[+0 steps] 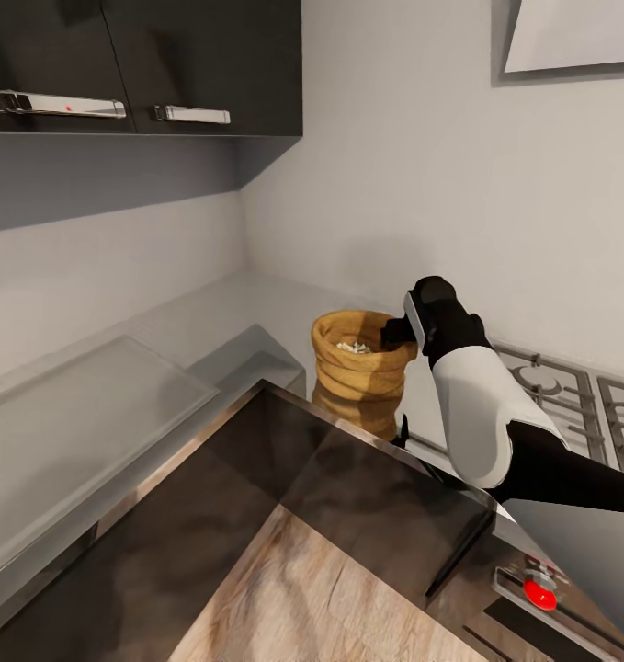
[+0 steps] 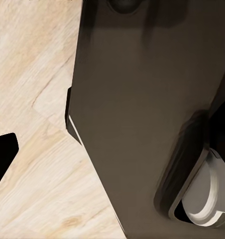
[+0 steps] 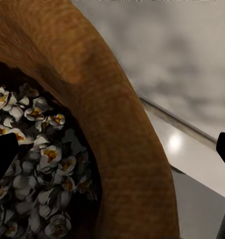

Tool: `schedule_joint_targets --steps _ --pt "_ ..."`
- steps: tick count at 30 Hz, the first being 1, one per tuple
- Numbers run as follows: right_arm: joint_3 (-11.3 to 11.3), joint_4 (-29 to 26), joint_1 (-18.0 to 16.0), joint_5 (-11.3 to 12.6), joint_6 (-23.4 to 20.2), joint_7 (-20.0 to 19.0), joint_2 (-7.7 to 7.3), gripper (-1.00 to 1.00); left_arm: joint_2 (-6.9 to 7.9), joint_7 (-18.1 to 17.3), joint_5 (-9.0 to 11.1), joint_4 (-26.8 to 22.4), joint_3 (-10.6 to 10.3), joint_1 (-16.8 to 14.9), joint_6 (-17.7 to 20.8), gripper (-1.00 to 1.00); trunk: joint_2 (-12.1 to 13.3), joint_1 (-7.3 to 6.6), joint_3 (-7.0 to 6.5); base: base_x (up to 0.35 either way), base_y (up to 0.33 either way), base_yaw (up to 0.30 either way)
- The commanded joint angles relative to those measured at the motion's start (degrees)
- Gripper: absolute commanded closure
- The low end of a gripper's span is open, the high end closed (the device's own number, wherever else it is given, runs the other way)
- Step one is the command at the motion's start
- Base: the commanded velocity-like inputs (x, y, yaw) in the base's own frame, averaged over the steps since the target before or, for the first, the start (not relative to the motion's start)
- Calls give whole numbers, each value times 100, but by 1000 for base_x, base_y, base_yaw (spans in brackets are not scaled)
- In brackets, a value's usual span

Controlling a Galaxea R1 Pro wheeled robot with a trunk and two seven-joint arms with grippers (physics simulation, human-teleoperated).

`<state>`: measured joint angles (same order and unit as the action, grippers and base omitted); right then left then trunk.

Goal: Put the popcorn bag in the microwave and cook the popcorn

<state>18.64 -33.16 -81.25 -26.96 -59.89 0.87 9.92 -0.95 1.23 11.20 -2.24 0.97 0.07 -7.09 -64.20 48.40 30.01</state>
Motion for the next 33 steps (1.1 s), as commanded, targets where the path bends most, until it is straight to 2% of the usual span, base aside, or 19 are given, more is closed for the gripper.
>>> schedule_joint_targets --steps 1,3,4,26,33 --pt "34 -9 -7 -8 -11 9 8 -100 -2 13 23 -5 5 -2 -11 -100 -3 0 5 0 0 0" --pt "34 -10 -6 -10 -11 9 8 -100 -5 13 23 -5 5 -1 -11 -100 -3 0 5 0 0 0" --pt "31 -8 -5 -11 -11 13 8 100 -6 12 23 -5 6 -1 -11 -100 -3 0 5 0 0 0" --pt "51 18 -5 6 -11 -8 8 100 -4 17 23 -5 7 2 -11 -100 -3 0 5 0 0 0" --pt "52 -264 -22 7 -11 -16 8 100 -4 17 23 -5 8 -1 -11 -100 -3 0 5 0 0 0"
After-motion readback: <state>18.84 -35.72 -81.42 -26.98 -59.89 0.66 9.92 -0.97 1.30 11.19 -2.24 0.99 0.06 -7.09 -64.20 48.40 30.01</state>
